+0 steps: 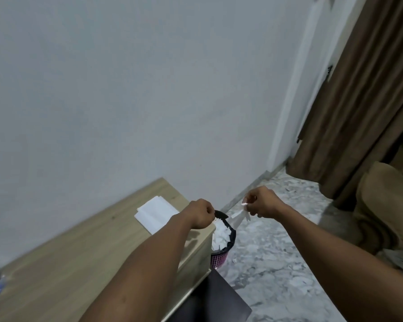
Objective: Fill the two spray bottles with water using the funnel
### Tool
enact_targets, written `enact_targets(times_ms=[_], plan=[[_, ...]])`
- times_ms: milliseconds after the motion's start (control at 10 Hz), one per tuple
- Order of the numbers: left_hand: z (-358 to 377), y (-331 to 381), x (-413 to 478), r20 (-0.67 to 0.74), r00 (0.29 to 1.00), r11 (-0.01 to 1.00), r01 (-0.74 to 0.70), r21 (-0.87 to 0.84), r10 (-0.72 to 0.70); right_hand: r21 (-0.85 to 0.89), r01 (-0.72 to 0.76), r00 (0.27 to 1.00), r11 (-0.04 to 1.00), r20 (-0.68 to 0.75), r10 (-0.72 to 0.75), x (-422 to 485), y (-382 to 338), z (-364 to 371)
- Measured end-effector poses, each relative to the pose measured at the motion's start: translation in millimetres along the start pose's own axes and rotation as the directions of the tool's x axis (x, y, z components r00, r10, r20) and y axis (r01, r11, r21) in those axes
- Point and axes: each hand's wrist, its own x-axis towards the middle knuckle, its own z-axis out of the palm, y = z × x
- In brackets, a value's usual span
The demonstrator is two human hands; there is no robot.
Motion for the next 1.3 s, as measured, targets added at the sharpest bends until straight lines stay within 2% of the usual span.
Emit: enact_targets(times_ms=[200,400,500,600,700,900,1000,1200,1300], plan=[[16,-5,95,-0.022,0.995,0.992,0.095,-0.081,-0.097,-0.033,0.009,0.992,0.999,0.128,-0.005,119,31,11],[43,-20,187,-0.053,0.954,0.945,0.284,-0.159,-0.296,-0.094,-0.026,0.948,0.995,0.314,0.054,231,87,43],[65,-26,226,-0.089,0.943,0.939,0.306,-0.154,-0.322,-0.111,-0.046,0.932,0.993,0.354,0.083,270,114,64],[93,-34,261,-0.016,0.939,0.933,0.341,-0.118,-0.345,-0.178,-0.023,0.921,0.984,0.378,0.09,300,135,87],[111,-41,286,0.039,0.923,0.911,0.384,-0.15,-0.383,-0.17,-0.022,0.93,0.985,0.357,0.083,321,148,106],[120,-56,310,0.045,0.899,0.884,0.436,-0.167,-0.435,-0.012,-0.075,0.94,0.997,0.334,0.075,351,156,122],[117,-61,308,0.045,0.894,0.876,0.447,-0.18,-0.446,-0.047,-0.072,0.925,0.996,0.37,0.084,353,156,124],[103,-66,291,0.012,0.914,0.898,0.401,-0.18,-0.405,-0.064,-0.057,0.907,0.996,0.413,0.079,337,145,121],[86,-65,279,-0.035,0.939,0.927,0.331,-0.175,-0.342,-0.014,-0.062,0.912,0.998,0.405,0.062,326,123,115]])
